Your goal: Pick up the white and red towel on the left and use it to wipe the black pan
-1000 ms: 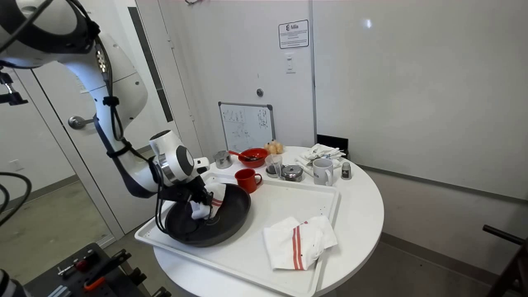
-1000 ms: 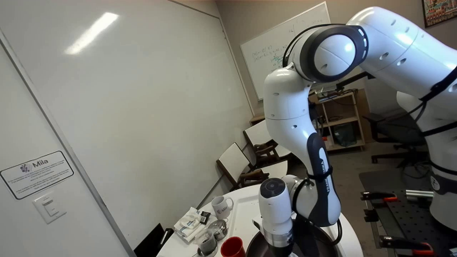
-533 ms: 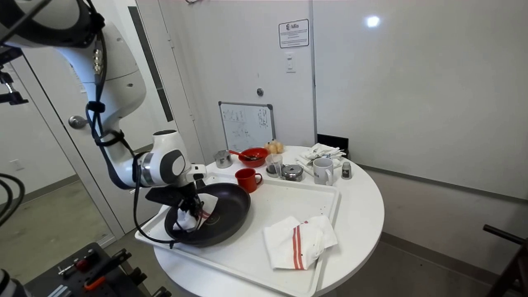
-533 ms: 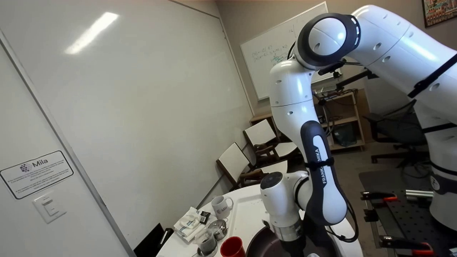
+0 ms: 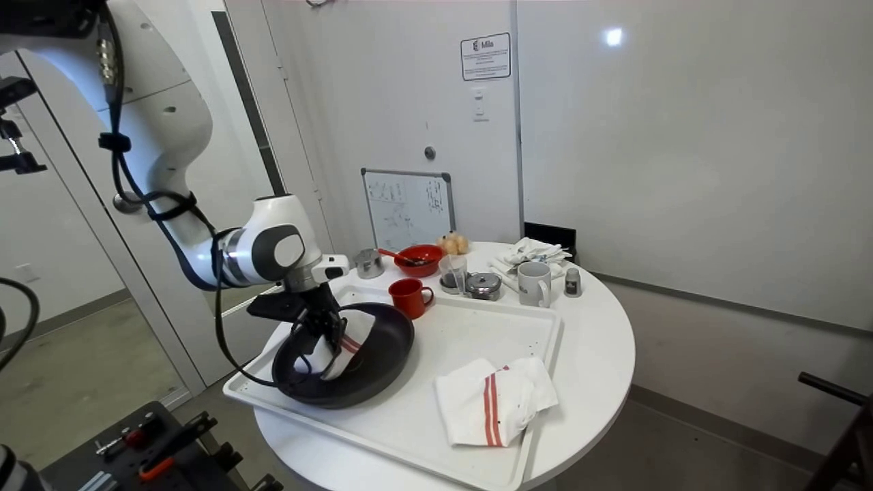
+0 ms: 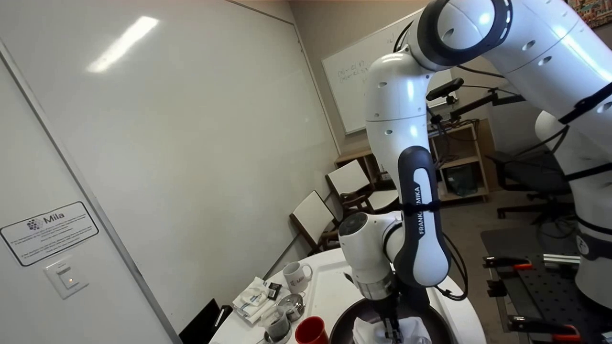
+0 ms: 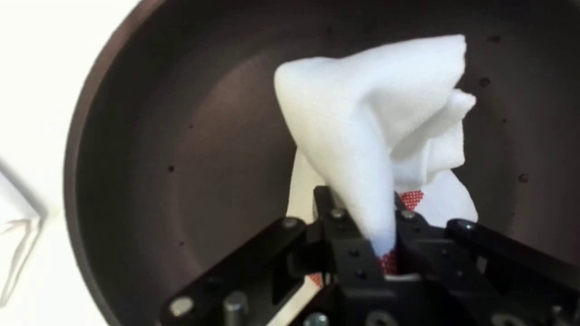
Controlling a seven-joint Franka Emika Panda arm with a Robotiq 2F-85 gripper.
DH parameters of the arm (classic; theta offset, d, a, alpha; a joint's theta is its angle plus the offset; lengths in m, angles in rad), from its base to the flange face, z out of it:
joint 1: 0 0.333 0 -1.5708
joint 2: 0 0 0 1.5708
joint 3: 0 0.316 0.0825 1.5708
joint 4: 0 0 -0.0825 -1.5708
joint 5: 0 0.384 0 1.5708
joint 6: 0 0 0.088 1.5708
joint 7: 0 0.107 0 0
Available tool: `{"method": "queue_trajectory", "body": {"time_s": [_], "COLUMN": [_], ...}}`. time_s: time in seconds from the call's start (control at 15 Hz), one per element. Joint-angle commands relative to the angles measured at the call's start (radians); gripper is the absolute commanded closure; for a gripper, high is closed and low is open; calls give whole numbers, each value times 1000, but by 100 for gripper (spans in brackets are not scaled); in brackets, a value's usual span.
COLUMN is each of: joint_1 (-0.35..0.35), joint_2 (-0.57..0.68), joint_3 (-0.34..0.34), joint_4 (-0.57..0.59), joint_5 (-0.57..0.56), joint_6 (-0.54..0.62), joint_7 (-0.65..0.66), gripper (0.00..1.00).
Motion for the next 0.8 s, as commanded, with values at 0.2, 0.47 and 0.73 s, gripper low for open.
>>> {"method": "queue_trajectory", "body": {"time_s": [0.2, 0.47, 0.73], "joint_1": [62, -19, -152], "joint_2": [-150, -209, -268], "joint_3": [-174, -237, -253], "joint_4": [-114, -196, -273], "joint_5": [-5, 7, 54], "joint_6": [-22, 13, 59], "joint_7": [35, 17, -33], "gripper": [96, 96, 96]}}
